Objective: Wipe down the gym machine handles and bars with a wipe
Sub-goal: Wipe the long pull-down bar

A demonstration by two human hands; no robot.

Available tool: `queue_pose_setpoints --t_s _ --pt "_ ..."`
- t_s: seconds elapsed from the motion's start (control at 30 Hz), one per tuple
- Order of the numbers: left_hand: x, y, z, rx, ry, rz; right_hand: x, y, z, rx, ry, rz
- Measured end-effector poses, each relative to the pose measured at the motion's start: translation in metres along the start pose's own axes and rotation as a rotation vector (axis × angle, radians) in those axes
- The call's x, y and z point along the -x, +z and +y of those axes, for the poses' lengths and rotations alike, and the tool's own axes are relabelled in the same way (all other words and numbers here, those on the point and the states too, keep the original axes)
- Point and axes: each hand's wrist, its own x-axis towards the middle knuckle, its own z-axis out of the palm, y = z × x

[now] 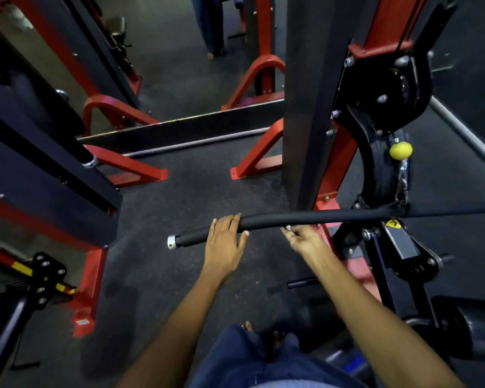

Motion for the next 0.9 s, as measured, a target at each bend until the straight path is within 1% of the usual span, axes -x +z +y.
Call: queue_pose_setpoints --t_s 0.03,0.07,0.1,0.17,0.2,0.23,0.27,0.3,0.33,0.4,0.43,0.47,0.53,0.57,0.6,0.63,0.67,0.7,0.73,0.77,0.8,0.83,0.87,0.9 --pt "0.001 -0.003 -0.001 -0.005 0.019 0.011 0.008 -0.009 -0.009 0.101 -0.037 0.037" --pt "0.0 -0.006 -0.002 -0.013 0.041 0.021 0.023 -0.024 -0.022 0.151 -0.068 -0.003" --pt "0.0 -0.009 -0.001 -0.022 0.059 0.029 0.033 -0.034 -0.032 0.016 -0.008 -0.001" --pt "-0.002 -0.013 0.0 -0.032 0.068 0.038 0.037 -0.048 -0.04 0.098 -0.06 0.061" --pt "-0.002 -0.015 0.001 -0.033 0.067 0.032 0.032 -0.051 -0.039 0.114 -0.089 0.028" --pt "-0.001 -0.016 0.001 -0.029 0.067 0.026 0.035 -0.045 -0.038 0.028 0.015 -0.024" --pt "-0.001 -0.016 0.002 -0.022 0.066 0.016 0.03 -0.039 -0.031 0.052 -0.031 -0.11" --pt "-0.001 -0.017 0.002 -0.011 0.06 0.005 0.015 -0.036 -0.021 -0.064 0.073 -0.125" --pt "-0.002 -0.018 0.001 -0.004 0.04 0.0 0.008 -0.022 -0.012 -0.075 0.118 -0.157" --pt "-0.005 -0.023 -0.007 -0.04 -0.043 0.01 0.018 0.005 -0.005 -0.12 0.091 -0.25" --pt "-0.005 -0.026 -0.014 -0.069 -0.094 0.003 0.01 0.013 -0.001 -0.144 0.03 -0.181" --pt "-0.004 -0.03 -0.022 -0.084 -0.134 -0.018 0.008 0.013 -0.002 -0.028 -0.031 -0.098" --pt "0.0 -0.036 -0.037 -0.074 -0.152 -0.067 0.0 0.0 -0.013 0.095 -0.049 0.092" --pt "0.0 -0.04 -0.043 -0.072 -0.138 -0.086 -0.009 -0.007 -0.017 0.058 -0.041 0.112" --pt "0.001 -0.042 -0.045 -0.075 -0.118 -0.103 -0.005 -0.009 -0.023 0.089 -0.077 0.156" --pt "0.001 -0.044 -0.045 -0.074 -0.105 -0.107 0.003 -0.001 -0.023 0.115 -0.081 0.134" --pt "0.0 -0.046 -0.046 -0.067 -0.101 -0.104 0.005 0.013 -0.021 0.037 0.019 0.004" --pt "0.0 -0.046 -0.045 -0.061 -0.105 -0.104 0.014 0.021 -0.016 -0.246 0.189 -0.053" --pt "-0.001 -0.047 -0.045 -0.06 -0.105 -0.101 0.021 0.033 -0.006 -0.217 0.209 -0.078" --pt "-0.002 -0.048 -0.045 -0.065 -0.101 -0.1 0.03 0.047 0.002 -0.314 0.221 -0.128" --pt "-0.002 -0.049 -0.046 -0.075 -0.092 -0.097 0.03 0.055 0.006 -0.274 0.176 -0.107" --pt "-0.003 -0.051 -0.048 -0.08 -0.079 -0.089 0.029 0.068 0.01 -0.286 0.148 -0.075" --pt "-0.003 -0.052 -0.05 -0.083 -0.063 -0.086 0.031 0.066 0.006 -0.219 0.08 -0.092" --pt "-0.002 -0.054 -0.052 -0.089 -0.039 -0.084 0.032 0.058 -0.001 -0.125 0.088 -0.106"
